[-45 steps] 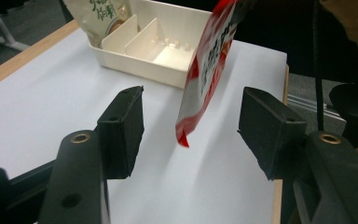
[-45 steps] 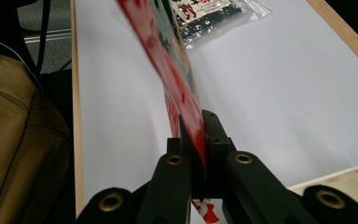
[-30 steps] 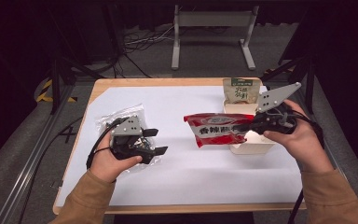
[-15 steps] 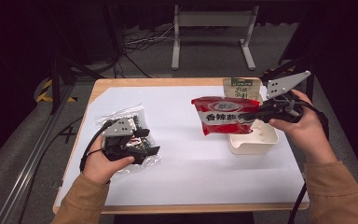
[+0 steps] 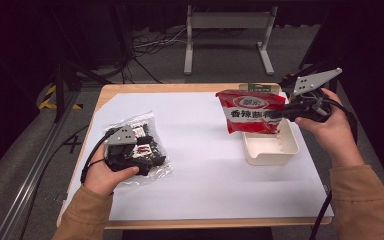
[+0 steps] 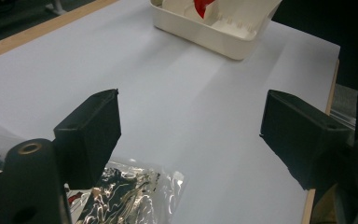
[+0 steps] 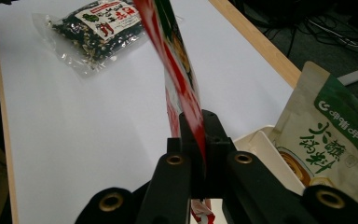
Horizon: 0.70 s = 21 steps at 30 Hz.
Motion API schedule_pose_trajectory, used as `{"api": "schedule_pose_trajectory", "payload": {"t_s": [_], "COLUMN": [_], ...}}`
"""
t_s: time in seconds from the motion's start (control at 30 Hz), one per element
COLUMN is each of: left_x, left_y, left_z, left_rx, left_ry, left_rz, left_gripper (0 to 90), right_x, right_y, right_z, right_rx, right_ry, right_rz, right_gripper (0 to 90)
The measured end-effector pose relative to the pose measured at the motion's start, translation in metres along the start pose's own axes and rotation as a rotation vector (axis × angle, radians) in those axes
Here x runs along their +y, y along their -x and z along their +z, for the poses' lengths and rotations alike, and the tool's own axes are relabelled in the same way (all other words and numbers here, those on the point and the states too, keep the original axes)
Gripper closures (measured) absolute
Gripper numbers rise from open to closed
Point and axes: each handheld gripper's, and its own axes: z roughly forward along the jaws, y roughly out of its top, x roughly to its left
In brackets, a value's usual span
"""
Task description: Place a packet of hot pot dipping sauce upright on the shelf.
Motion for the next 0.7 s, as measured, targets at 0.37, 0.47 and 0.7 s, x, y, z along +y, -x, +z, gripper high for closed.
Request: {"api": "schedule_pose_trajectory", "payload": {"t_s": [0.37, 0.47, 0.7], "left_x": [-0.003, -0.004, -0.006], "left_y": [-0.010, -0.013, -0.018], "left_z": [-0.006, -0.008, -0.012], "left_rx": [0.038, 0.047, 0.063], "left_ry": [0.014, 0.009, 0.008], "left_rz": [-0.020, -0.029, -0.037], "left_gripper": [15.7, 15.1, 14.6], "right_x": [-0.002, -0.004, -0.007], "right_y": [0.017, 0.023, 0.034], "right_z": [-0.002, -0.002, -0.002], "right_rx": [-0.056, -0.066, -0.088], "right_ry": [0.002, -0.001, -0.004], "right_rz": [-0.001, 0.005, 0.016], "right_gripper": [90.0, 90.0, 90.0]}}
